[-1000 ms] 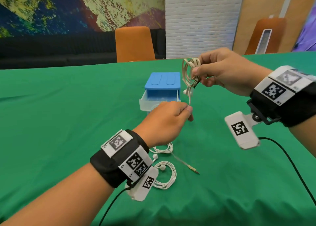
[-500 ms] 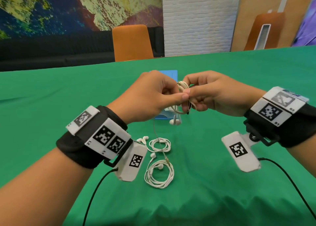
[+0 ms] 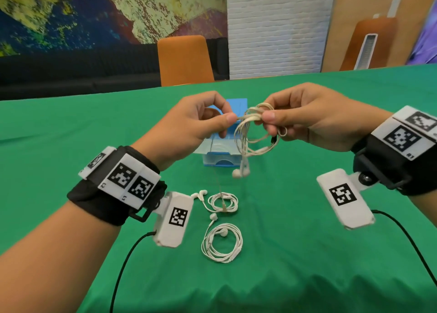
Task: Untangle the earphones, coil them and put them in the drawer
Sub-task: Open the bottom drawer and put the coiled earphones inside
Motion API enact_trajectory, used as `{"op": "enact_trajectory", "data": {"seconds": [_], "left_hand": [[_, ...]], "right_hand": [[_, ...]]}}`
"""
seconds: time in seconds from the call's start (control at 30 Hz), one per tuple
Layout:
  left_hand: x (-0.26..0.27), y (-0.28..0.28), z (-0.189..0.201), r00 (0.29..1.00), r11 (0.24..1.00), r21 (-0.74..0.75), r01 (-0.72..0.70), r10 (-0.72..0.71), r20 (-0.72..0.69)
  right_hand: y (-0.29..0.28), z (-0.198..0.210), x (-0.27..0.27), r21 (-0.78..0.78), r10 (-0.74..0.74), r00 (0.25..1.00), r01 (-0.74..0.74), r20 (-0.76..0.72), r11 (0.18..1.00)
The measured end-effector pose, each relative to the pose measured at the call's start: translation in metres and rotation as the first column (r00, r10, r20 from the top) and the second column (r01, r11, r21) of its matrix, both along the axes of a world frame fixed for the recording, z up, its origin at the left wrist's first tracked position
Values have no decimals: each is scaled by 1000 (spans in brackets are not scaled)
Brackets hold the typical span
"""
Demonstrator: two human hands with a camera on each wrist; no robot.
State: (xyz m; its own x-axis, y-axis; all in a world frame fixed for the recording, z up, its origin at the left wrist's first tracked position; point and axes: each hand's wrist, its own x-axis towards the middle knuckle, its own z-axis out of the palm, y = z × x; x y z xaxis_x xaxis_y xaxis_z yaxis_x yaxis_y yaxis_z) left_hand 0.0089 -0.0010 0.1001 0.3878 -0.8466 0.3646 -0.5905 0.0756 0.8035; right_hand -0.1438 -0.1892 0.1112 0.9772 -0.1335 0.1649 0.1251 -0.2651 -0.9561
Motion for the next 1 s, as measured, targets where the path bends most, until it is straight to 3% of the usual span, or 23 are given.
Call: {"op": "enact_trajectory", "data": {"seconds": [0.27,0.4,0.5,0.63,0.77,0.87,0.93,1.0], "left_hand": [[-3,-10,-34,997,997,-32,-67,65,-44],[1,-11,-25,973,957,-175,-230,221,-68],[3,-4,-12,983,948,-260,-183,173,-62],[3,12,-5,995,994,-85,66,-72,-71],[8,21,-10,992,957,263,121,-125,1],[11,16,-16,994,869,495,-10,-46,101],[13,8,-16,981,852,496,-169,99,164],[16,0,-13,960,860,426,-280,244,138]], "right_hand": [[-4,5,4,154,-71,994,57,83,986],[-5,4,2,-51,-116,993,117,15,992],[-4,0,3,-94,-186,982,184,-18,978],[-8,-2,6,53,-326,945,324,20,944],[-13,-1,6,144,-383,922,373,51,917],[-9,1,5,203,-329,943,315,43,927],[-5,3,3,193,-259,966,249,28,949],[0,4,-1,107,-196,981,194,7,975]]}}
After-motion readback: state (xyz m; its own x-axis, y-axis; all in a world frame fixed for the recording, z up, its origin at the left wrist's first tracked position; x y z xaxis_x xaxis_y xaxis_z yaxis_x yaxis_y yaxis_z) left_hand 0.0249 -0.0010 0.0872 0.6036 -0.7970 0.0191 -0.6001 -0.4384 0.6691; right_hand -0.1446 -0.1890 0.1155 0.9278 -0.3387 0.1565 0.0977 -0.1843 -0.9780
